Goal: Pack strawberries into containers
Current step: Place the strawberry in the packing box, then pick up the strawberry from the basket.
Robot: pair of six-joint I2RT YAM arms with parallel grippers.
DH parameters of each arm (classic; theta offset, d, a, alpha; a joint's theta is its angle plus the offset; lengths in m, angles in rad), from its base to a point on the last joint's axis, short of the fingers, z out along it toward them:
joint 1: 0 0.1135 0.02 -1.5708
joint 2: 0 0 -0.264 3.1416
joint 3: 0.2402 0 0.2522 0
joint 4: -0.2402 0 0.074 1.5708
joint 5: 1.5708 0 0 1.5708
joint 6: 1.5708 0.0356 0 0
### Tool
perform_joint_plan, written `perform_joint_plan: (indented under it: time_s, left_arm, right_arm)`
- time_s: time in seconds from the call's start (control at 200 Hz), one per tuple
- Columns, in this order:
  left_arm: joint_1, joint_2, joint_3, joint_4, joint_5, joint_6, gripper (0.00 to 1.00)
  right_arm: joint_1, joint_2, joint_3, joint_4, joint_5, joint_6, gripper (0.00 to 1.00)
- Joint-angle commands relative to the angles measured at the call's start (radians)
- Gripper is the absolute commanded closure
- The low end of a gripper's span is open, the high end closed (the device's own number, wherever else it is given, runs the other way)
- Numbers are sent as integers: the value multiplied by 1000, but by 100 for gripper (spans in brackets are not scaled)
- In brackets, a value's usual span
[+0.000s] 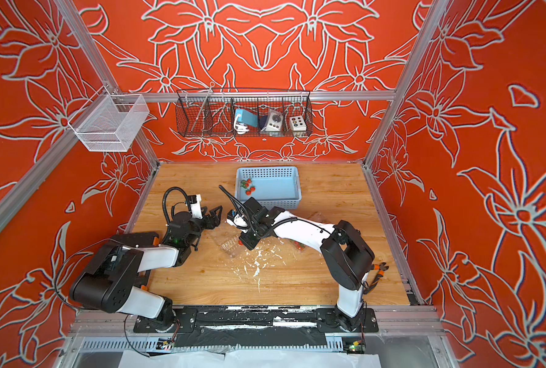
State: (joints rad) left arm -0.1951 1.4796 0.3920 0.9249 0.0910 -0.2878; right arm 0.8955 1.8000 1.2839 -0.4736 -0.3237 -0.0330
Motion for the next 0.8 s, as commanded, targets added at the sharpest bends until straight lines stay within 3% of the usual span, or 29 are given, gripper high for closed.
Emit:
perform_joint_plan:
  time_s: [0.0,0.205,0.3,0.51,0.796]
  left_arm:
    - [10,-2,8,9,10,-4,22]
    - [10,-8,9,5,9,-2,22]
    - [10,-11,9,3,6,0,22]
    - [10,-15,11,-1,4,3,22]
    - [10,-13,10,2,21,-1,22]
  right_arm:
    - [11,12,-24,-28,41,-13,99]
    - [12,-6,-16,-16,47,3,74]
    - [10,-18,-3,-10,41,9,67]
    - [-33,-42,61,31,61,50,65]
    - [-228,102,323,78,131,107,64]
